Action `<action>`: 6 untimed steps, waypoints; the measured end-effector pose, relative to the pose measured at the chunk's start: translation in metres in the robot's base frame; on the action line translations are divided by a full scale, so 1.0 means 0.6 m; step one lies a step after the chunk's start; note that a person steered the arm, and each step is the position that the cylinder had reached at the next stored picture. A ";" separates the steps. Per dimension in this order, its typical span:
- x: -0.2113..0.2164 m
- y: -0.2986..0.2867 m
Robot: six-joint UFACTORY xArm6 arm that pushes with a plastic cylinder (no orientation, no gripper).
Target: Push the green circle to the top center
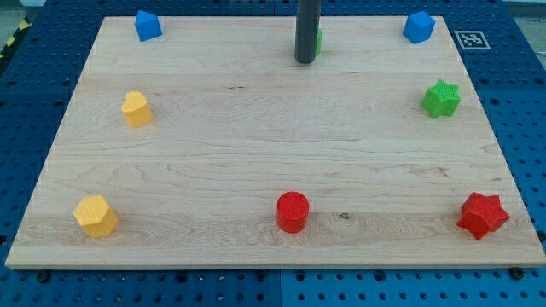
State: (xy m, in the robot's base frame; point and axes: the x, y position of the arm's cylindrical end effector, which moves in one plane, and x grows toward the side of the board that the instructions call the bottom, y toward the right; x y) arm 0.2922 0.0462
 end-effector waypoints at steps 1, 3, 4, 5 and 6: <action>-0.027 0.000; -0.017 0.100; -0.035 0.138; -0.065 0.136; -0.091 0.121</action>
State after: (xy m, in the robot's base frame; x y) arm 0.2376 0.1191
